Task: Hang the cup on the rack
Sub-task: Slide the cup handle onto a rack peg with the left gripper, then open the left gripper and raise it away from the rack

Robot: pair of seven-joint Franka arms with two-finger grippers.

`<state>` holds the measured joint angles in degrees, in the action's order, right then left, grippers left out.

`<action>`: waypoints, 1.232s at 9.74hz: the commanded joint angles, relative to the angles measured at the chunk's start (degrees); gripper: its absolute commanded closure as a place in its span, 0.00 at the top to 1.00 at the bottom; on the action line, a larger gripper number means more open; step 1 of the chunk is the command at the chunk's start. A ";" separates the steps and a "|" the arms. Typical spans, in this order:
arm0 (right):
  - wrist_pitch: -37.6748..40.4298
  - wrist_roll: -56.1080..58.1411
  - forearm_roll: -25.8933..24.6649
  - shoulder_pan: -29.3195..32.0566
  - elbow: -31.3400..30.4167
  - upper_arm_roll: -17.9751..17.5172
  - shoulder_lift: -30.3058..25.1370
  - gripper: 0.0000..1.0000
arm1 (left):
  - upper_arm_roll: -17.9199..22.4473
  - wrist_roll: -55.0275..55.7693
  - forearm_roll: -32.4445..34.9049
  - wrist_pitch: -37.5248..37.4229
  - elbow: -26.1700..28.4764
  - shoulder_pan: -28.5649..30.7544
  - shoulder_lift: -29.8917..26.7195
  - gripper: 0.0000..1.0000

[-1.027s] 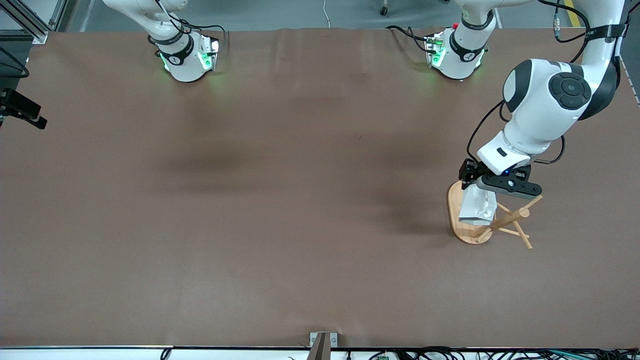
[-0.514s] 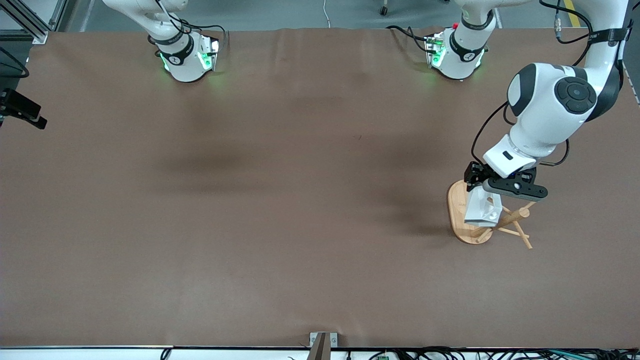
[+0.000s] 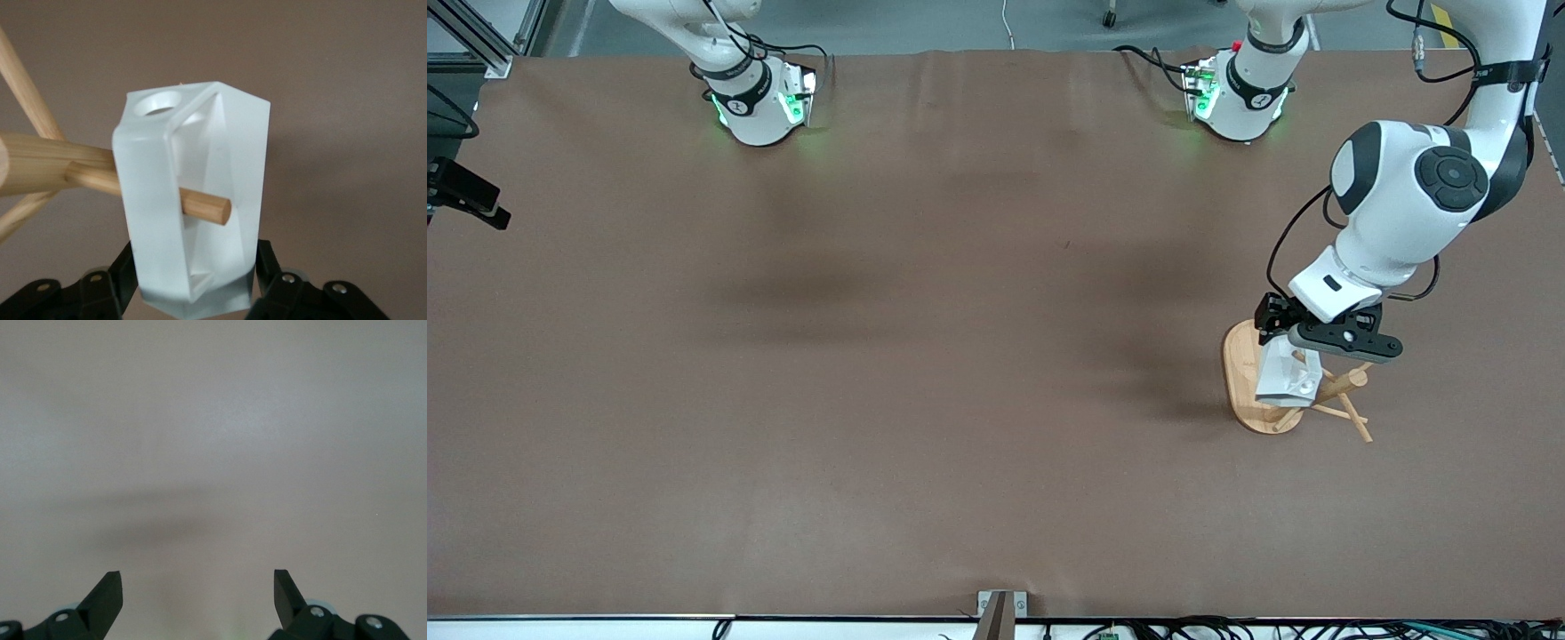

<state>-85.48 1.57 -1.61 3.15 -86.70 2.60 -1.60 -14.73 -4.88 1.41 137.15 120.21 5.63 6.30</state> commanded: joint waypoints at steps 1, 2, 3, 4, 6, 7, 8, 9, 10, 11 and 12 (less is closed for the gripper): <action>-0.65 -1.05 -0.68 0.19 -1.28 -0.49 -1.12 1.00 | 0.32 -1.09 0.70 1.37 0.91 0.26 1.26 1.00; -0.65 -1.05 -0.68 0.19 -1.19 -0.49 -1.12 1.00 | 0.32 -1.09 0.52 1.37 0.73 0.26 1.17 1.00; -0.74 -1.05 -0.68 0.19 -1.19 -0.49 -1.12 1.00 | 0.23 -1.01 0.44 1.28 0.64 0.26 1.08 1.00; -0.74 -1.05 -0.68 0.19 -1.19 -0.49 -1.12 1.00 | 0.23 -0.83 0.35 1.19 0.38 0.26 0.91 1.00; -0.74 -1.05 -0.68 0.19 -1.19 -0.49 -1.12 1.00 | 0.23 -0.57 0.35 0.14 -1.46 0.17 0.56 1.00; -0.82 -1.05 -0.68 0.19 -1.19 -0.40 -1.12 1.00 | 0.23 -0.48 0.35 -1.69 -2.86 0.17 0.29 1.00; -0.83 -1.05 -0.68 0.27 -1.10 -0.40 -1.12 1.00 | 0.32 -0.22 0.26 -5.63 -5.31 0.17 -0.15 1.00; -0.83 -1.05 -0.68 0.36 -1.10 -0.40 -1.12 1.00 | 1.71 -0.30 0.26 -9.58 -7.77 -0.35 -0.85 1.00; -0.83 -1.05 -0.68 0.45 -1.10 -0.40 -1.12 1.00 | 2.86 -0.39 0.26 -13.01 -9.88 -0.62 -1.37 1.00; -0.83 -1.05 -0.59 0.45 -1.10 -0.40 -1.12 1.00 | 2.95 -0.39 0.26 -16.70 -11.99 -0.53 -1.73 1.00; -0.74 -1.05 -0.59 0.62 -1.10 -0.31 -1.12 1.00 | 3.04 -0.30 0.26 -20.74 -14.71 -0.44 -1.99 1.00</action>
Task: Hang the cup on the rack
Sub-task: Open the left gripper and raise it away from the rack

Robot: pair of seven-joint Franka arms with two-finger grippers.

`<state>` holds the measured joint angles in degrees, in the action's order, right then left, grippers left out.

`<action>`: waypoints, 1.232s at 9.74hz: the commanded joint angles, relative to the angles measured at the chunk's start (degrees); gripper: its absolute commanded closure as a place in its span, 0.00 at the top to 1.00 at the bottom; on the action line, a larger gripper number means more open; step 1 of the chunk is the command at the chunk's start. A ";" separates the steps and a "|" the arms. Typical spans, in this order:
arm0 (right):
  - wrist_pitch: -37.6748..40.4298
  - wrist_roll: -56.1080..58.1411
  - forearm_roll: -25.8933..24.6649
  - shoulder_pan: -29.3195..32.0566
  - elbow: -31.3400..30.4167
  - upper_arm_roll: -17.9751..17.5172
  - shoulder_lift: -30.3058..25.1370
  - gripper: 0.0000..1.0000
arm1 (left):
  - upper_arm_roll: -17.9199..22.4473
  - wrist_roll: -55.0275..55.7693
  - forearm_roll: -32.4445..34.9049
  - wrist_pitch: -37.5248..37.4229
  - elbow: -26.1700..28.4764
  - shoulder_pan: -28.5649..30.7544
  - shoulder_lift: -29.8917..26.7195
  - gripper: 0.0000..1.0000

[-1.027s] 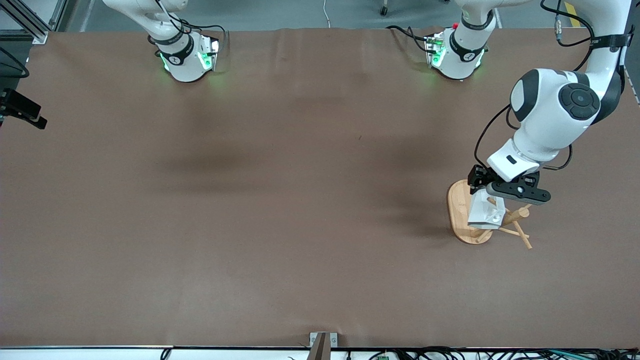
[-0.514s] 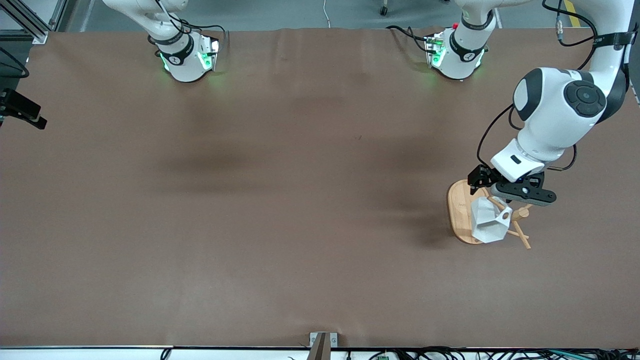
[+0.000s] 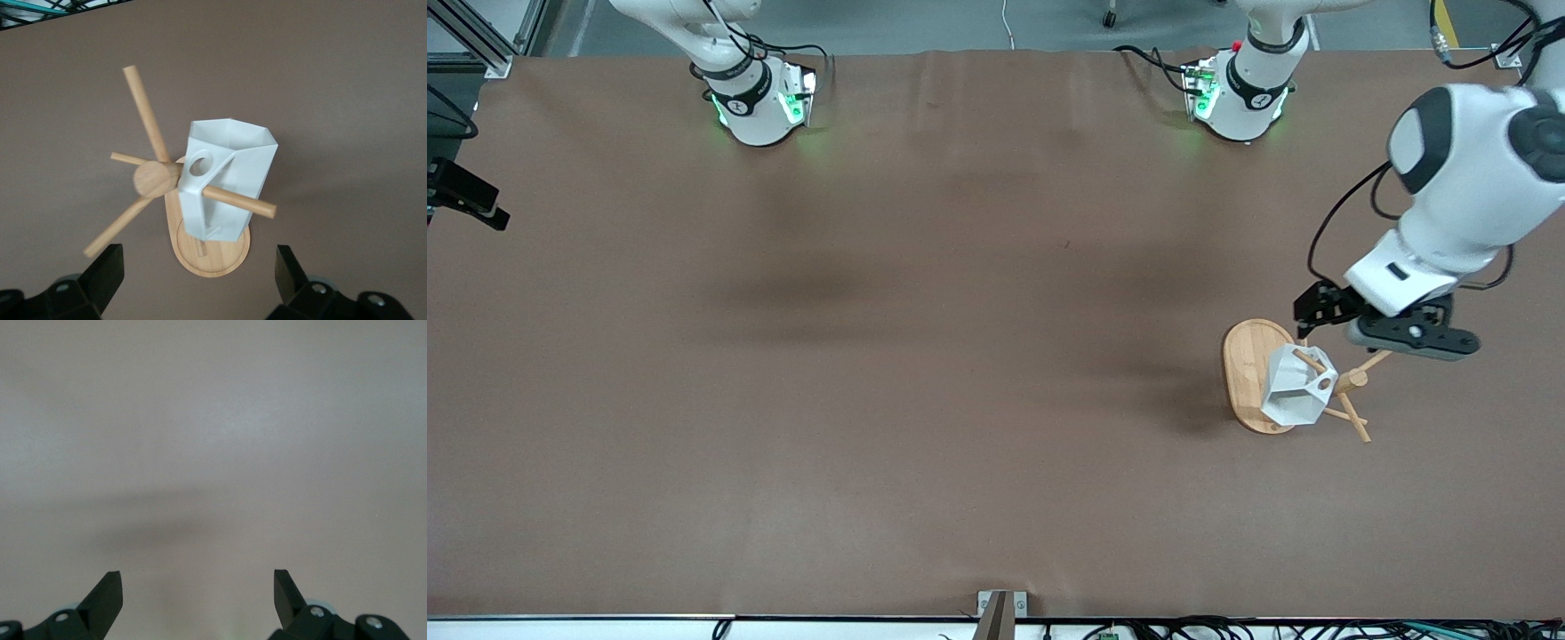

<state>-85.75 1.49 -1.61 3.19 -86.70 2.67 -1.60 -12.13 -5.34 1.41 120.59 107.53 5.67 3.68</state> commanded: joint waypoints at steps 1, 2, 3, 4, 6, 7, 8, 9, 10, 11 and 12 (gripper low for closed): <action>-0.48 -0.97 -0.59 0.59 -1.19 -0.39 -1.12 1.00 | 0.52 0.42 0.26 -7.18 -4.06 -0.40 0.19 1.00; -0.39 -0.97 -0.59 0.59 -1.10 -0.30 -1.12 1.00 | 0.61 0.25 0.26 -8.25 -4.60 -0.14 -0.68 1.00; -0.30 -0.88 -0.59 0.67 -1.19 -0.21 -1.12 1.00 | 0.70 -0.10 0.35 -8.87 -4.70 0.04 -2.00 1.00; -0.21 -0.88 -0.59 0.67 -1.19 -0.12 -1.12 1.00 | 1.05 0.15 0.18 -10.97 -5.05 0.04 -3.75 1.00; -0.12 -0.79 -0.59 1.02 -1.19 -0.12 -1.12 1.00 | 2.02 0.42 0.09 -20.61 -10.99 -0.31 -4.03 1.00; -0.21 -0.79 -0.68 1.03 -1.19 -0.12 -1.12 1.00 | 2.28 0.07 0.09 -23.79 -11.98 -0.40 -4.38 1.00; -0.30 -0.79 -0.68 1.03 -1.19 -0.12 -1.12 1.00 | 2.80 0.15 0.09 -25.04 -11.91 -0.40 -6.04 1.00; -0.39 -0.79 -0.68 0.94 -1.19 -0.12 -1.12 1.00 | 2.81 0.33 -1.04 -26.96 -11.99 -0.40 -7.01 1.00; -0.39 -0.79 -0.59 0.94 -1.19 -0.12 -1.12 1.00 | 2.90 2.77 -3.06 -28.90 -11.99 -0.49 -8.07 1.00; -0.39 -0.79 -0.68 0.94 -1.19 -0.12 -1.12 1.00 | 2.72 4.36 -2.90 -29.87 -11.99 -0.75 -8.86 1.00; -0.39 -0.79 -0.59 0.94 -1.19 -0.12 -1.12 1.00 | 2.63 4.20 -2.29 -29.97 -12.34 -1.27 -8.95 1.00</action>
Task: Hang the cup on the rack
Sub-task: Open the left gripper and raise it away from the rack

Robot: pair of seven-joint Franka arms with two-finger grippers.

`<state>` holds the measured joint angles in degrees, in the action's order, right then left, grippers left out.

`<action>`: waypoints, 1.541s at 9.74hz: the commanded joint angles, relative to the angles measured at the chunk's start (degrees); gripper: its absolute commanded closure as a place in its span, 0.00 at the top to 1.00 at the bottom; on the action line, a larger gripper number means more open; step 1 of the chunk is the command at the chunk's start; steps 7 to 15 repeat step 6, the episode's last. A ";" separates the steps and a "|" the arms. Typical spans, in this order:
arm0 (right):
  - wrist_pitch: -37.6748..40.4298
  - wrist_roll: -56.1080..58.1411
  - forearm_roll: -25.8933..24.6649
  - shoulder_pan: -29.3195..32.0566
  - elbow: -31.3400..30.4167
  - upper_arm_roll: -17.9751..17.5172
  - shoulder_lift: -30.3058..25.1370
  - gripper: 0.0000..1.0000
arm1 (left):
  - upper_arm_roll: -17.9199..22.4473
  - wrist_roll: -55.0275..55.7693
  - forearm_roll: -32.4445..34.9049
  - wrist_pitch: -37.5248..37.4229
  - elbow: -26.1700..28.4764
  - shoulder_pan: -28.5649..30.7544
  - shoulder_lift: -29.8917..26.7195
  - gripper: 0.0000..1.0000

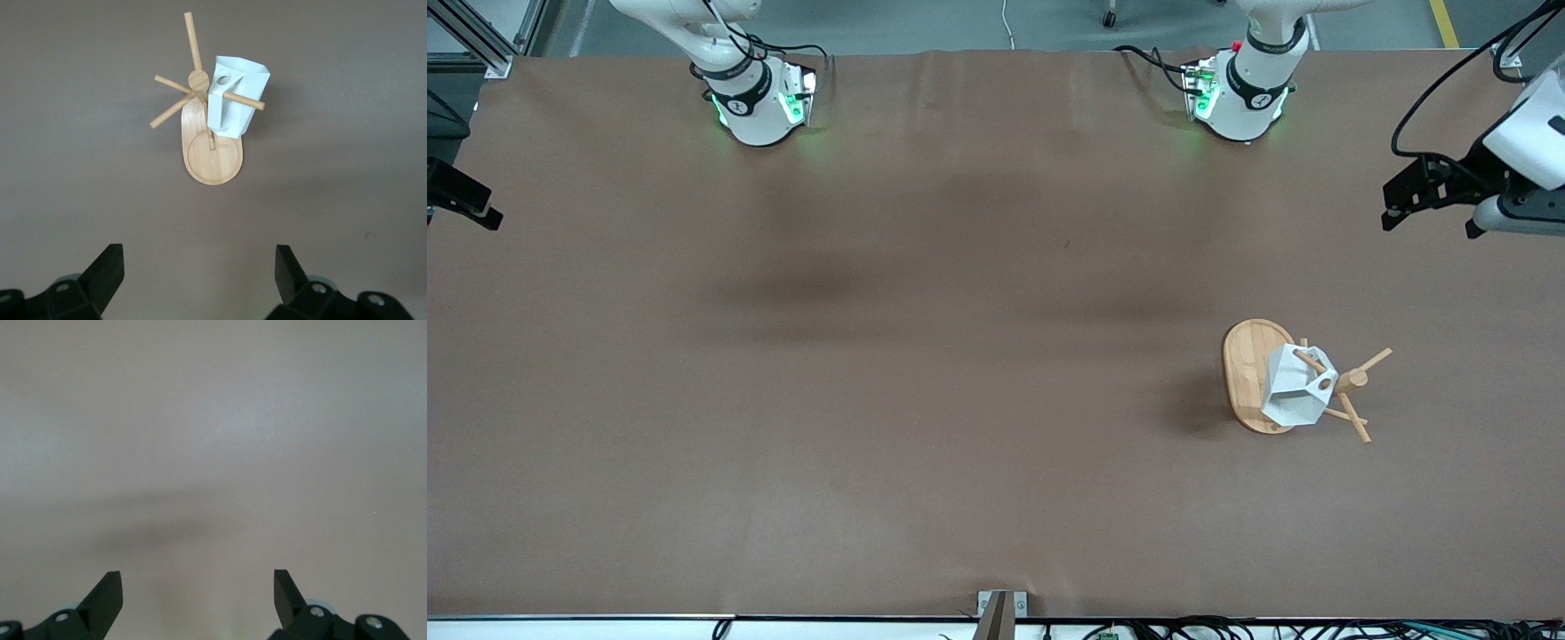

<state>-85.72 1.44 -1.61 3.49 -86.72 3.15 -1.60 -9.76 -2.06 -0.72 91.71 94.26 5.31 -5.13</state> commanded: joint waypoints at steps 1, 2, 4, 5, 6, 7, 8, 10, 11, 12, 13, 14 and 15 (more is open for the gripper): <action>-0.41 -0.65 -0.68 0.73 -1.17 -0.60 -1.12 1.00 | 0.27 0.91 0.36 -1.18 0.14 -0.92 -0.06 1.00; -0.50 -0.65 -0.68 0.73 -1.17 -0.60 -1.12 1.00 | 0.27 1.00 0.89 -1.18 -0.13 -0.92 0.03 1.00; -0.50 -0.65 -0.59 0.73 -1.17 -0.60 -1.04 1.00 | 0.27 1.09 0.90 -3.27 -0.65 -1.09 0.03 1.00; -0.50 -0.65 -0.59 0.73 -1.17 -0.60 -1.04 1.00 | 0.45 1.00 0.81 -3.90 -0.92 -1.01 0.03 1.00; -0.50 -0.65 -0.68 0.73 -1.17 -0.60 -1.04 1.00 | 0.53 1.09 0.81 -3.99 -0.92 -1.01 0.03 1.00; -0.50 -0.65 -0.68 0.73 -1.17 -0.60 -1.04 1.00 | 0.53 1.09 0.81 -3.99 -0.92 -1.01 0.03 1.00; -0.50 -0.65 -0.68 0.73 -1.17 -0.60 -1.04 1.00 | 0.53 1.09 0.81 -3.99 -0.92 -1.01 0.03 1.00; -0.50 -0.65 -0.68 0.73 -1.17 -0.60 -1.04 1.00 | 0.53 1.09 0.81 -3.99 -0.92 -1.01 0.03 1.00; -0.50 -0.65 -0.68 0.73 -1.17 -0.60 -1.04 1.00 | 0.53 1.09 0.81 -3.99 -0.92 -1.01 0.03 1.00; -0.50 -0.65 -0.68 0.73 -1.17 -0.60 -1.04 1.00 | 0.53 1.09 0.81 -3.99 -0.92 -1.01 0.03 1.00; -0.50 -0.65 -0.68 0.73 -1.17 -0.60 -1.04 1.00 | 0.53 1.09 0.81 -3.99 -0.92 -1.01 0.03 1.00; -0.50 -0.65 -0.68 0.73 -1.17 -0.60 -1.04 1.00 | 0.53 1.09 0.81 -3.99 -0.92 -1.01 0.03 1.00; -0.50 -0.65 -0.68 0.73 -1.17 -0.60 -1.04 1.00 | 0.53 1.09 0.81 -3.99 -0.92 -1.01 0.03 1.00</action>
